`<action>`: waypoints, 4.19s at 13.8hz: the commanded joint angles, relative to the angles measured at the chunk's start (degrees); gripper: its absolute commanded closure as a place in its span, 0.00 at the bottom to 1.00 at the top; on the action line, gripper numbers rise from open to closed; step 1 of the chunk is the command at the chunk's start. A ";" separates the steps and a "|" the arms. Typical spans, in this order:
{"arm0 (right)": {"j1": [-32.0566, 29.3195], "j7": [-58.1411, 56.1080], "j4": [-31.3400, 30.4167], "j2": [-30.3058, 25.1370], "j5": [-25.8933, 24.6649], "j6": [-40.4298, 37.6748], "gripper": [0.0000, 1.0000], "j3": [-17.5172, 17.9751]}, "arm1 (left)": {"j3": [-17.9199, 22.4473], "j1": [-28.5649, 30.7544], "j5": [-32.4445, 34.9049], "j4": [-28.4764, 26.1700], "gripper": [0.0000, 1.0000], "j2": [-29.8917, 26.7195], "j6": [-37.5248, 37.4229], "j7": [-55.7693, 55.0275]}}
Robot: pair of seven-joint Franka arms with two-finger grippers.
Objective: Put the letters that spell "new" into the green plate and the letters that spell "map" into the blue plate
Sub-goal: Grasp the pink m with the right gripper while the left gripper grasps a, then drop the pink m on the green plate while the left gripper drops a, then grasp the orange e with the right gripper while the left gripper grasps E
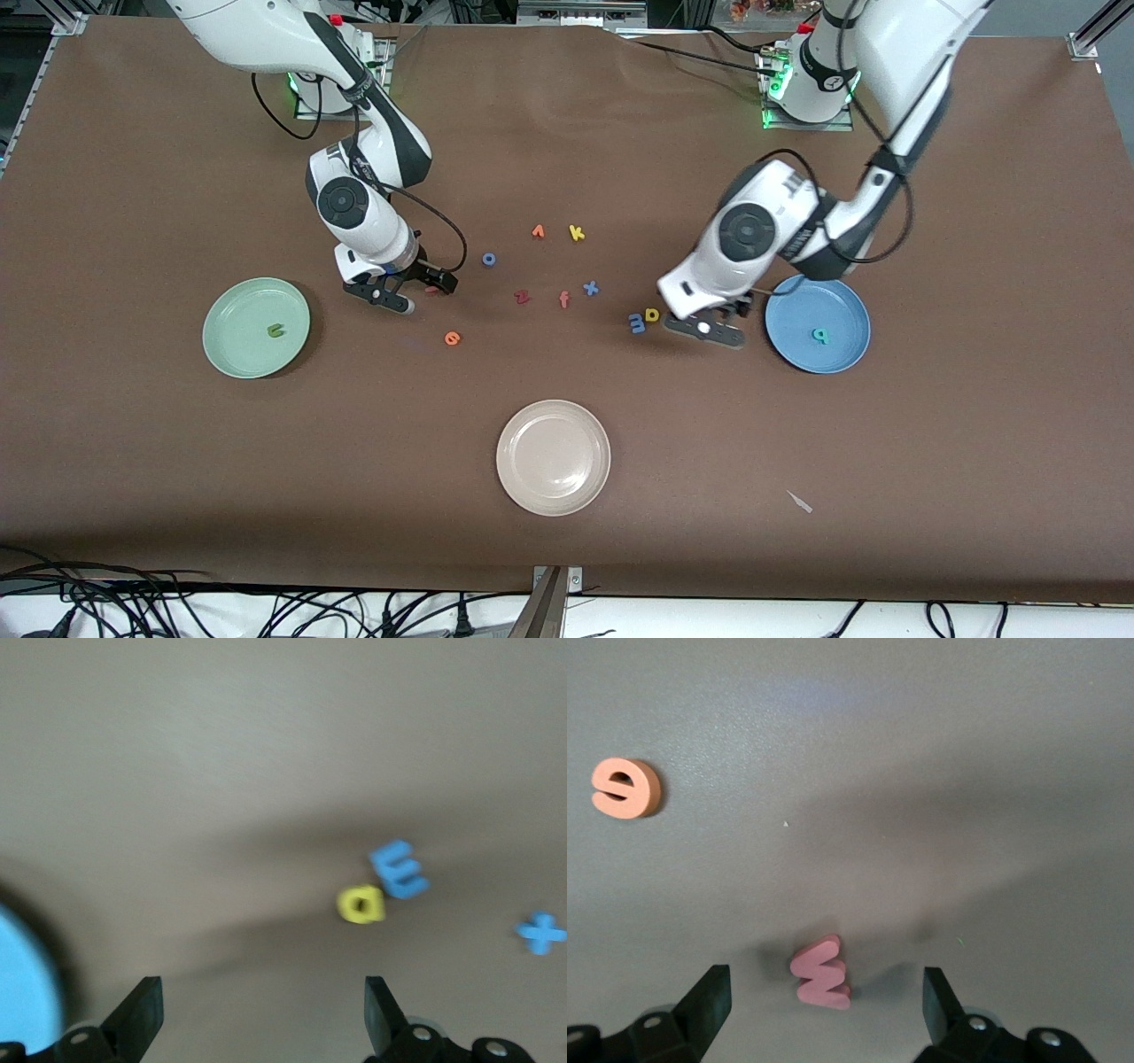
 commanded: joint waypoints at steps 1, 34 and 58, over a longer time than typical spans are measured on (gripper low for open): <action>0.89 1.06 1.28 1.19 -1.02 -0.34 0.12 -0.19 | 0.78 -4.16 0.88 1.74 0.00 3.18 1.46 -1.08; -2.17 -55.78 13.23 -2.79 0.38 -25.67 1.00 -28.05 | 1.83 -1.62 11.87 2.18 0.98 6.62 7.55 30.14; 6.86 -6.24 22.99 4.95 5.39 -16.27 0.00 -8.01 | -5.81 15.45 9.07 1.74 0.00 -1.13 -6.18 31.86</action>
